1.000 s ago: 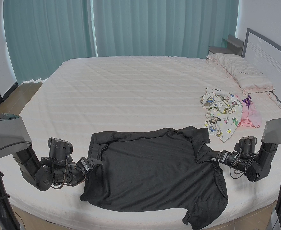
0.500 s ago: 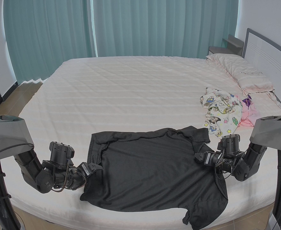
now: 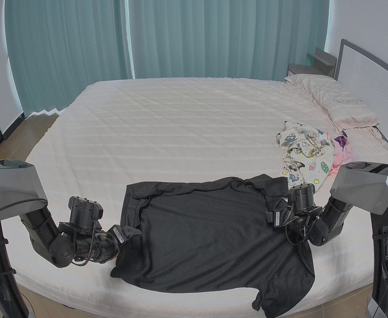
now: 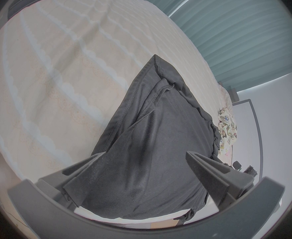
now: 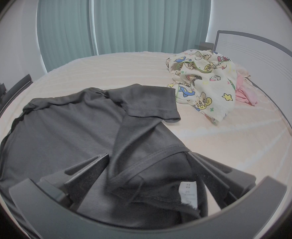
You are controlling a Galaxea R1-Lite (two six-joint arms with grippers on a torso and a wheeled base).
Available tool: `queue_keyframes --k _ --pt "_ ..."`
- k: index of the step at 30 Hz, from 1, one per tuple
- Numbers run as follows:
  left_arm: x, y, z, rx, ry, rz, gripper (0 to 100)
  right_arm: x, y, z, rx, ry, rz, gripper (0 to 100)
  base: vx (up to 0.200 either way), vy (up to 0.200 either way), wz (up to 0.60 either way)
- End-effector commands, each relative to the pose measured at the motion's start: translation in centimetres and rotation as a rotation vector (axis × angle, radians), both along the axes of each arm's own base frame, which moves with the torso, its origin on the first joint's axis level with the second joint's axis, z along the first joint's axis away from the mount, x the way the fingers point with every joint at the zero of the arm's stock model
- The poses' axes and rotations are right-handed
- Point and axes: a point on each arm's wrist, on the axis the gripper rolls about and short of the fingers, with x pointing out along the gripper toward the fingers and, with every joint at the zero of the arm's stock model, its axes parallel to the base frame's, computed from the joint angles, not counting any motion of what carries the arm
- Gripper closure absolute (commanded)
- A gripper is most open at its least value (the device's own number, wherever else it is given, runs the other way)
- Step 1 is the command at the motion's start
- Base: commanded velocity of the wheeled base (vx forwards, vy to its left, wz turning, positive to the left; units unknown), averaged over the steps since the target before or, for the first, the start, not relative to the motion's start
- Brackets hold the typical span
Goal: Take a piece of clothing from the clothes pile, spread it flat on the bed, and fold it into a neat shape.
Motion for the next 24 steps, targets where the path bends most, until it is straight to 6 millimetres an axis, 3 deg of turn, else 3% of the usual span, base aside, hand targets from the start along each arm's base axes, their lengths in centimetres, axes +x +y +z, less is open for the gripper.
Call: queue_keyframes --k 1,8,13,17,19,24 --pt "0.0 0.0 0.0 -0.001 -0.001 0.0 0 0.9 -1.4 -1.1 -0.009 0.008 -0.045 0 0.0 0.0 0.0" --pt "0.1 0.0 0.0 -0.002 -0.002 -0.001 0 2.8 -5.0 0.5 0.027 -0.075 -0.145 0 0.0 0.0 0.0" --pt "0.0 0.0 -0.2 0.001 0.005 0.0 0 4.1 -6.6 1.6 0.114 -0.139 -0.198 0 0.0 0.0 0.0" --pt "0.1 0.0 -0.3 0.003 0.007 0.001 0 4.4 -7.7 1.5 0.12 -0.143 -0.223 0 0.0 0.0 0.0" --pt "0.2 0.0 -0.4 0.002 0.009 0.002 0 5.3 -9.7 1.1 0.135 -0.162 -0.258 0 0.0 0.0 0.0" --pt "0.2 0.0 -0.4 0.002 0.009 0.002 0 6.0 -11.5 1.1 0.21 -0.19 -0.274 0 0.0 0.0 0.0"
